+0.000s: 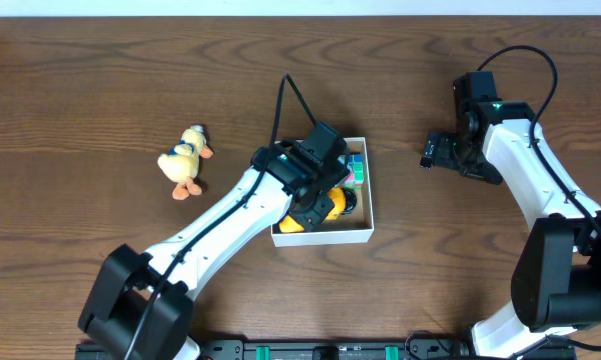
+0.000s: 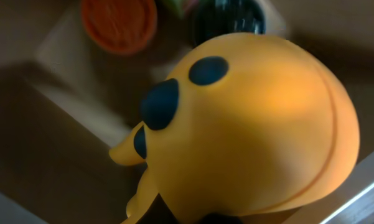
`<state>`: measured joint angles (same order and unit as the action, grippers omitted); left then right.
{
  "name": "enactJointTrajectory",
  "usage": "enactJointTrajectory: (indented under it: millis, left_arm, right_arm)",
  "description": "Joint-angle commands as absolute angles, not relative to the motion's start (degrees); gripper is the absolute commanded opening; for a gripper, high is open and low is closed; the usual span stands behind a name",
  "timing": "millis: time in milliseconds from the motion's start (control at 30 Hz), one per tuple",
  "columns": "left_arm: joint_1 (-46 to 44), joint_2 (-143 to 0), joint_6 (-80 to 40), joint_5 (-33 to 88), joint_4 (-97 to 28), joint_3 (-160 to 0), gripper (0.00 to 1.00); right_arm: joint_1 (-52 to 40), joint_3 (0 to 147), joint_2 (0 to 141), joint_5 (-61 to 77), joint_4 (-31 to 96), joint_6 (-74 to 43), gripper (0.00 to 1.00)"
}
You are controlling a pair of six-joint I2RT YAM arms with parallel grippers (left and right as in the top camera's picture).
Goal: Pack container
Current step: 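Carry the dinosaur with the left gripper over the white box, then lower the dinosaur into the box and open the left gripper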
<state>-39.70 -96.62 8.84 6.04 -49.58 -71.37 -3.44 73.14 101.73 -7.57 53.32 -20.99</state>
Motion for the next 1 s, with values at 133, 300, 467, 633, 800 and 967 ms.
enactJointTrajectory:
  millis: [133,300,467,633,800,967]
  left_arm:
    - [-39.7,-98.1,8.9,6.2,-50.9,-71.7,0.16]
    - [-39.7,-98.1,8.9,6.2,-51.0,-71.7,0.43]
    - [-39.7,-98.1,8.9,6.2,-51.0,-71.7,0.45]
    - [-39.7,-96.4,8.9,6.2,-50.9,-72.1,0.45]
    - [-39.7,-90.8,9.0,2.2,-50.9,-76.4,0.45]
    - [-39.3,-81.9,9.0,-9.2,-50.9,-83.8,0.47]
  right_arm:
    - [-2.9,74.3,101.6,-8.6,53.4,-20.9,0.99]
    - [-2.9,74.3,101.6,-8.6,53.4,-20.7,0.99]
    - [-2.9,74.3,101.6,-8.6,53.4,-20.5,0.99]
    - [-2.9,74.3,101.6,-8.6,53.4,-20.5,0.99]
    - [-2.9,74.3,101.6,-8.6,53.1,-20.5,0.99]
    - [-2.9,74.3,101.6,-8.7,53.0,-20.1,0.99]
